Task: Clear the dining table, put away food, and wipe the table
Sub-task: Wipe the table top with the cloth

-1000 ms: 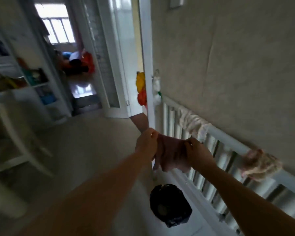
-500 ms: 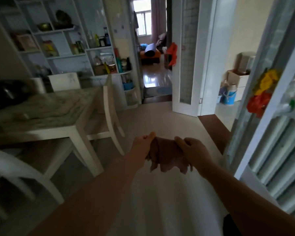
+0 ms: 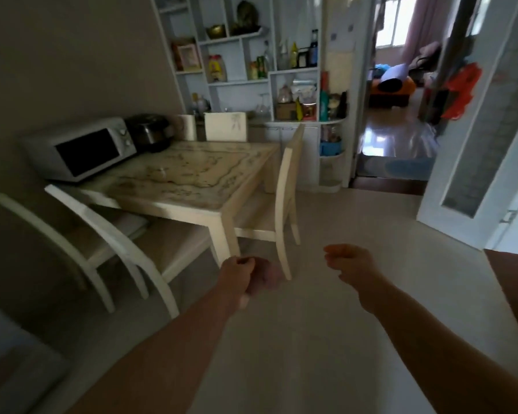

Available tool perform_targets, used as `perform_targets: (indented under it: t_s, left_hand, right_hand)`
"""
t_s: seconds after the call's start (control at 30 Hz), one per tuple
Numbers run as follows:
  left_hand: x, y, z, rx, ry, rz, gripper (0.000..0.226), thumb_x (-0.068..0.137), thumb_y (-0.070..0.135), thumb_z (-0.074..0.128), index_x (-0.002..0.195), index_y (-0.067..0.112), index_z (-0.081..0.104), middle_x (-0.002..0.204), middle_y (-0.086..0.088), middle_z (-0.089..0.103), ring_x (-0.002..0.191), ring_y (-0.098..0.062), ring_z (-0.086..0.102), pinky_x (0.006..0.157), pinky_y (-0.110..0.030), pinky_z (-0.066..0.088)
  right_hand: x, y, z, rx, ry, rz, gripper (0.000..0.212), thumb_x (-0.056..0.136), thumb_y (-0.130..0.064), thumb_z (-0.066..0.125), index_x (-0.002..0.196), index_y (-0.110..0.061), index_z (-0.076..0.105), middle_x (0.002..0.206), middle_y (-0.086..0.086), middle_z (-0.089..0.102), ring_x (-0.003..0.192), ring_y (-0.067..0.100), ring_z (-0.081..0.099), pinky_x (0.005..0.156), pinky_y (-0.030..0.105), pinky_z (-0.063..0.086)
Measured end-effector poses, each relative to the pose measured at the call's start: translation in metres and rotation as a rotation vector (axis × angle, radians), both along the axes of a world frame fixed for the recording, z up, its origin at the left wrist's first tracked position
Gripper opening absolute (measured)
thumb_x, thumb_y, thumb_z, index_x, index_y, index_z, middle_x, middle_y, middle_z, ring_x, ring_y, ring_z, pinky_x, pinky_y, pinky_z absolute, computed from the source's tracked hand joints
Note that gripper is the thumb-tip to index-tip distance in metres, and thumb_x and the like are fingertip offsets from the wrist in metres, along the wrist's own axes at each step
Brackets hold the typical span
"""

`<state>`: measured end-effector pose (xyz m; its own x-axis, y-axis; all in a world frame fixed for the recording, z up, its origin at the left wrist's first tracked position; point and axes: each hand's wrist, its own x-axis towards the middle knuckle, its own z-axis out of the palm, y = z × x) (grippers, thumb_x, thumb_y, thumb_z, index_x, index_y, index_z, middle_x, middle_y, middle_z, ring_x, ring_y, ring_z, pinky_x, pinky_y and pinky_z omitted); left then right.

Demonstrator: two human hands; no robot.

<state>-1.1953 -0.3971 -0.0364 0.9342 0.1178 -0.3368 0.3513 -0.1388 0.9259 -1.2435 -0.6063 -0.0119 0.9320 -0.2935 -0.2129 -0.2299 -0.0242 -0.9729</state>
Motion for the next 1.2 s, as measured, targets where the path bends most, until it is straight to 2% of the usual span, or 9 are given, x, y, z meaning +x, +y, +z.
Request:
perform_targets:
  t_s: [0.13, 0.37, 0.47, 0.53, 0.63, 0.73, 0.93, 1.03, 1.2]
  left_hand:
    - [0.055, 0.014, 0.014, 0.082, 0.040, 0.275, 0.024, 0.099, 0.015, 0.045, 0.105, -0.001, 0.062, 0.093, -0.015, 0.064, 0.073, -0.027, 0.057, 0.053, -0.028, 0.055]
    - [0.115, 0.034, 0.010, 0.240, 0.086, 0.556, 0.027, 0.098, 0.020, 0.046, 0.113, 0.000, 0.058, 0.088, -0.013, 0.058, 0.091, -0.035, 0.064, 0.073, -0.038, 0.055]
    - [0.141, 0.047, 0.002, 0.207, 0.097, 0.606, 0.028, 0.098, 0.022, 0.046, 0.114, 0.003, 0.058, 0.096, -0.018, 0.063, 0.097, -0.038, 0.065, 0.082, -0.045, 0.056]
    - [0.163, 0.062, -0.004, 0.211, 0.104, 0.632, 0.028, 0.097, 0.023, 0.046, 0.113, 0.003, 0.059, 0.100, -0.019, 0.064, 0.096, -0.037, 0.065, 0.084, -0.045, 0.056]
    - [0.205, 0.090, -0.013, 0.171, 0.103, 0.630, 0.029, 0.097, 0.025, 0.046, 0.111, 0.002, 0.059, 0.100, -0.021, 0.065, 0.098, -0.037, 0.064, 0.085, -0.043, 0.054]
    - [0.251, 0.119, -0.020, 0.153, 0.103, 0.549, 0.026, 0.098, 0.023, 0.049, 0.103, 0.001, 0.062, 0.083, -0.014, 0.061, 0.085, -0.030, 0.063, 0.070, -0.033, 0.046]
    - [0.351, 0.167, -0.020, 0.047, 0.105, 0.440, 0.011, 0.089, 0.013, 0.064, 0.083, 0.004, 0.068, 0.058, -0.008, 0.055, 0.054, -0.022, 0.052, 0.054, -0.031, 0.045]
    - [0.398, 0.172, -0.012, -0.046, 0.125, 0.419, 0.015, 0.087, 0.009, 0.066, 0.072, 0.006, 0.065, 0.063, -0.012, 0.059, 0.051, -0.021, 0.053, 0.055, -0.031, 0.050]
    - [0.460, 0.172, -0.009, -0.209, 0.144, 0.306, 0.010, 0.083, 0.008, 0.068, 0.085, -0.001, 0.066, 0.076, -0.016, 0.065, 0.060, -0.023, 0.063, 0.057, -0.030, 0.053]
  right_hand:
    - [0.075, 0.006, 0.007, 0.000, 0.059, 0.206, 0.020, 0.084, 0.009, 0.057, 0.087, -0.009, 0.067, 0.085, 0.013, 0.059, 0.069, 0.016, 0.052, 0.055, 0.022, 0.036]
    - [0.183, 0.029, -0.010, -0.090, 0.033, 0.375, 0.013, 0.083, 0.007, 0.056, 0.080, 0.004, 0.067, 0.069, 0.009, 0.056, 0.065, 0.017, 0.050, 0.057, 0.022, 0.036]
    - [0.219, 0.048, -0.023, -0.131, 0.047, 0.411, 0.031, 0.081, 0.004, 0.062, 0.057, -0.015, 0.069, 0.063, 0.005, 0.062, 0.063, 0.017, 0.056, 0.055, 0.025, 0.043]
    - [0.246, 0.063, -0.031, -0.173, 0.057, 0.430, 0.038, 0.078, -0.001, 0.066, 0.051, -0.027, 0.071, 0.063, 0.000, 0.066, 0.074, 0.023, 0.064, 0.073, 0.038, 0.054]
    - [0.284, 0.087, -0.035, -0.195, 0.066, 0.440, 0.035, 0.077, -0.007, 0.068, 0.054, -0.033, 0.072, 0.065, -0.001, 0.069, 0.079, 0.027, 0.067, 0.085, 0.045, 0.055]
    - [0.327, 0.114, -0.035, -0.223, 0.056, 0.436, 0.023, 0.080, -0.009, 0.068, 0.066, -0.027, 0.071, 0.071, -0.003, 0.071, 0.083, 0.023, 0.069, 0.089, 0.043, 0.055]
    - [0.416, 0.171, -0.027, -0.411, 0.039, 0.569, 0.020, 0.085, -0.015, 0.067, 0.105, -0.015, 0.069, 0.092, -0.001, 0.066, 0.084, 0.011, 0.060, 0.076, 0.021, 0.046]
    - [0.453, 0.203, -0.024, -0.403, 0.041, 0.706, 0.026, 0.076, -0.022, 0.078, 0.099, -0.019, 0.067, 0.090, -0.006, 0.066, 0.088, 0.011, 0.062, 0.077, 0.020, 0.049]
    - [0.504, 0.239, -0.034, -0.504, -0.018, 0.835, 0.026, 0.061, -0.037, 0.084, 0.080, -0.029, 0.068, 0.076, -0.008, 0.071, 0.075, 0.002, 0.066, 0.075, 0.022, 0.054]
